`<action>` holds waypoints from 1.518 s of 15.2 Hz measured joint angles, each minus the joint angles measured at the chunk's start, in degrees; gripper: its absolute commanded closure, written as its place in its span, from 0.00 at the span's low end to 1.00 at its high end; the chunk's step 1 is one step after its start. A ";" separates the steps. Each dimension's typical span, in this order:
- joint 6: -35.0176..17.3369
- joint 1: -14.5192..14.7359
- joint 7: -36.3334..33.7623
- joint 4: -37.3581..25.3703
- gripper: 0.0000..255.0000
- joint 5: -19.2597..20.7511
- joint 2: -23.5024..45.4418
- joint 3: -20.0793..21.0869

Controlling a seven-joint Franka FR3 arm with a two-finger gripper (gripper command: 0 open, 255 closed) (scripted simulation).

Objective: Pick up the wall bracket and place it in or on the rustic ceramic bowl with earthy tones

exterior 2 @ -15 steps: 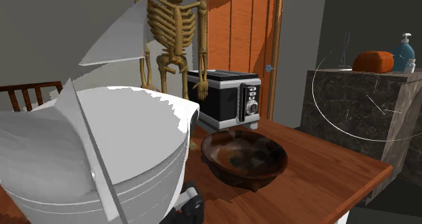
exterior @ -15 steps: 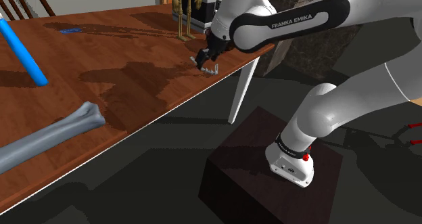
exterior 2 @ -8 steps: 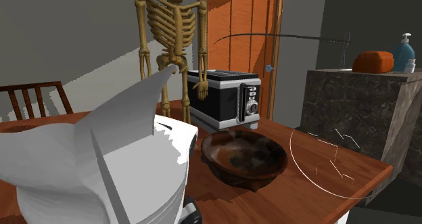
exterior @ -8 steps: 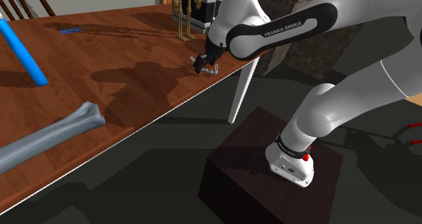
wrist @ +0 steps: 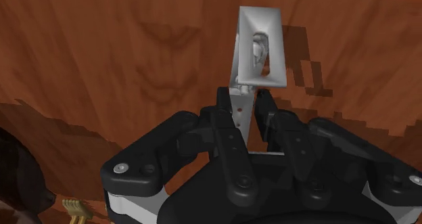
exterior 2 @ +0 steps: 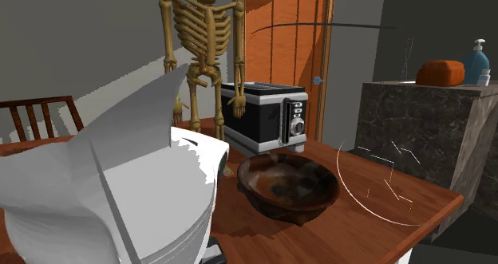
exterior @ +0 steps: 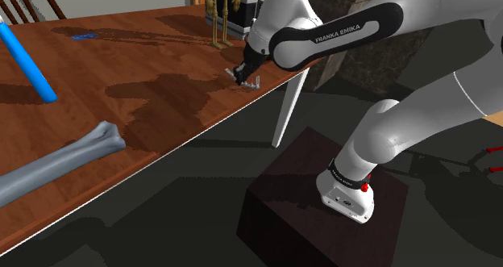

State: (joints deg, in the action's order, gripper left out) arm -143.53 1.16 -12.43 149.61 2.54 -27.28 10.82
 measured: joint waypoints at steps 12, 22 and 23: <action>3.82 0.06 0.65 -1.49 1.00 -0.30 -1.26 -0.63; 12.22 0.39 1.69 -7.52 1.00 -0.83 -3.60 -1.34; 13.08 0.42 1.69 -8.25 1.00 -0.87 -3.73 -1.33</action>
State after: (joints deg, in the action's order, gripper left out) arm -130.45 1.58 -10.73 141.36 1.67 -31.01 9.49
